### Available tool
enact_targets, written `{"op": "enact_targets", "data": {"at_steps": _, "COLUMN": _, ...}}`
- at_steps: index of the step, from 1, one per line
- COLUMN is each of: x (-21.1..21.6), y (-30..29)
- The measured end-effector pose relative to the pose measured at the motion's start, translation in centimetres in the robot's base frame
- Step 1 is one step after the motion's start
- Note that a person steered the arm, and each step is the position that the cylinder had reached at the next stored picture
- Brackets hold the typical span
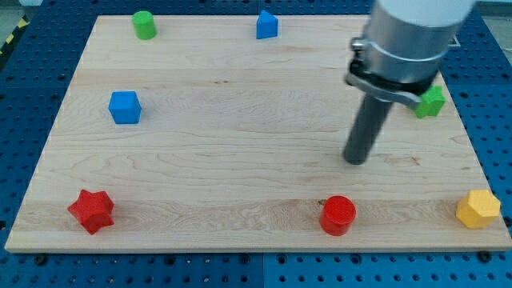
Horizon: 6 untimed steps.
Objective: Move your arm closer to blue cube
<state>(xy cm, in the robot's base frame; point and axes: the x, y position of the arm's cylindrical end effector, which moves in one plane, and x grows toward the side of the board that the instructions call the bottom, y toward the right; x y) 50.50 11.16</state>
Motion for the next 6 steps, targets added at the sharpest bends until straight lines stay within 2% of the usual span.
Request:
{"op": "enact_targets", "data": {"at_steps": 3, "x": -0.1, "y": -18.0}}
{"op": "enact_targets", "data": {"at_steps": 5, "x": -3.4, "y": -30.3}}
{"op": "enact_targets", "data": {"at_steps": 6, "x": -3.6, "y": -32.6}}
